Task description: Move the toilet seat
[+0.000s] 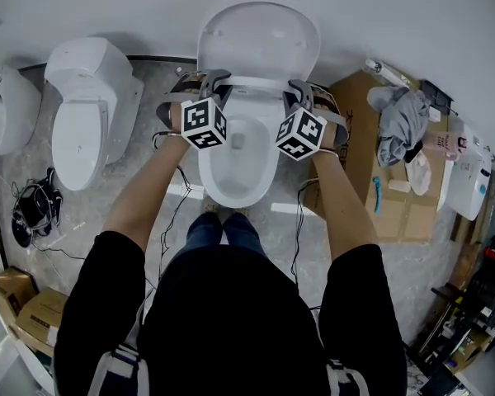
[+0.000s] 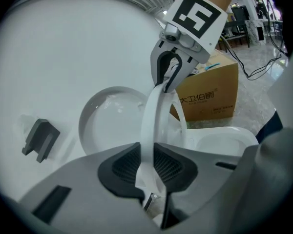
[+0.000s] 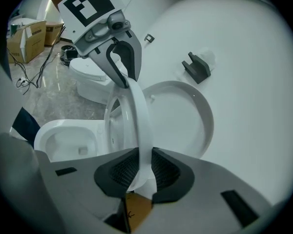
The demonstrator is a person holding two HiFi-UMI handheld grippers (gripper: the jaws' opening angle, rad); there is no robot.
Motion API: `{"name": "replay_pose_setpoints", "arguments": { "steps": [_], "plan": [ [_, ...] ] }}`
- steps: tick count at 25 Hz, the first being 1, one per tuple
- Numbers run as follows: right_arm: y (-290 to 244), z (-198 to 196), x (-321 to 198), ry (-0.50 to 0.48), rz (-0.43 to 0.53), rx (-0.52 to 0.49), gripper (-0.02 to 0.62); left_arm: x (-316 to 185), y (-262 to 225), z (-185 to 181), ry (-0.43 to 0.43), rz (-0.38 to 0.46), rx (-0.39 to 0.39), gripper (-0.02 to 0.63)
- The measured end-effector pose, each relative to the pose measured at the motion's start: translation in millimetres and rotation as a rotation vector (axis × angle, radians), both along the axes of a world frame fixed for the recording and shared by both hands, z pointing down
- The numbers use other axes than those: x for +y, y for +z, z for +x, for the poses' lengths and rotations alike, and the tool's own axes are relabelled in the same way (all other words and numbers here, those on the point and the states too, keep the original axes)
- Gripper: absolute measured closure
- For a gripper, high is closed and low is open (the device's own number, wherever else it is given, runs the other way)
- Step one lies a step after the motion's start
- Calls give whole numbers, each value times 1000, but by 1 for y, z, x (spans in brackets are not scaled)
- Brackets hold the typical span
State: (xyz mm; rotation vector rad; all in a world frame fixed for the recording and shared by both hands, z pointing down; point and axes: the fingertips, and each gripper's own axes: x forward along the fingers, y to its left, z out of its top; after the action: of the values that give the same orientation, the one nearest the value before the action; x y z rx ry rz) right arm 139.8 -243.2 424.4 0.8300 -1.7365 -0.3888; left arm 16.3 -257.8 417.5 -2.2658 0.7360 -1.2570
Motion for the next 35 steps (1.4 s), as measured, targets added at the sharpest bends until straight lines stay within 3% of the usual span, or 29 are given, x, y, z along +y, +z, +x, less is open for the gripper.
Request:
{"name": "replay_pose_setpoints", "arguments": {
  "steps": [35],
  "plan": [
    [-1,9,-86,11,3,4,497,-84,0,8,-52,-18,3,520]
  ]
}}
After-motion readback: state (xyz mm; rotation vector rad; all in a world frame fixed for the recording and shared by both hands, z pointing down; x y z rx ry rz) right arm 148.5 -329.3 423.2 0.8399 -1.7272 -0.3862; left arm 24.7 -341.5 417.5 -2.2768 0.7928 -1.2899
